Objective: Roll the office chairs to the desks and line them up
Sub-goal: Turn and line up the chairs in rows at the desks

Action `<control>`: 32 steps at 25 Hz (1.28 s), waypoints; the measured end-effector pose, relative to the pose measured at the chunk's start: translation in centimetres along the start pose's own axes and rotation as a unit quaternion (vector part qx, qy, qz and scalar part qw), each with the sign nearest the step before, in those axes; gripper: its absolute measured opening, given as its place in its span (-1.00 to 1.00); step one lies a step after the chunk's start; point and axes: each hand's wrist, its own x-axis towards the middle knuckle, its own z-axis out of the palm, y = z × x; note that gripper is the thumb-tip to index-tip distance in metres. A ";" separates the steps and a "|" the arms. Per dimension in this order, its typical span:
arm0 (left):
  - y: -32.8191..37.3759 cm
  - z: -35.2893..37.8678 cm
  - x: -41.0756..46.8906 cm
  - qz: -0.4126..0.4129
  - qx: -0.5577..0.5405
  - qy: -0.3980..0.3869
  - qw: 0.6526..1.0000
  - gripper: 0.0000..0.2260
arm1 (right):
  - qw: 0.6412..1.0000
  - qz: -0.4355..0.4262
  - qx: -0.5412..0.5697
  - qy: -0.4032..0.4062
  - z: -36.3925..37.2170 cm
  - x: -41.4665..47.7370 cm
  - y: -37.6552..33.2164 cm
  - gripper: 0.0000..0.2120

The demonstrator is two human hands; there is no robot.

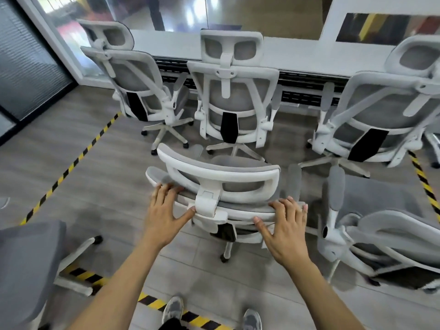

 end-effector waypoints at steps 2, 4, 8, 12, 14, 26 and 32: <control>-1.5 -0.3 1.3 0.002 0.000 -0.001 1.000 -0.38 | 1.000 0.000 0.003 0.004 0.5 1.2 -1.1 -0.36; -3.3 -0.9 2.9 0.007 0.010 -0.007 1.000 -0.36 | 1.000 0.008 -0.002 0.000 1.2 2.7 -2.7 -0.33; -7.2 -2.8 6.1 0.031 0.019 -0.014 0.999 -0.33 | 0.999 0.036 -0.007 0.006 2.8 4.9 -6.8 -0.31; -11.0 -4.9 8.9 0.029 -0.006 -0.039 0.999 -0.35 | 0.998 0.057 -0.001 0.007 4.9 6.3 -10.9 -0.36; -12.4 -5.6 9.9 0.040 -0.023 -0.043 0.998 -0.37 | 0.998 0.064 -0.007 0.010 5.8 6.7 -12.5 -0.36; -13.1 -5.3 10.5 0.048 -0.022 -0.061 0.997 -0.36 | 0.989 0.144 -0.028 -0.038 4.8 6.4 -15.2 -0.25; -13.5 -5.7 10.1 0.070 -0.014 -0.065 0.995 -0.43 | 0.984 0.179 -0.002 0.001 5.0 5.3 -17.5 -0.36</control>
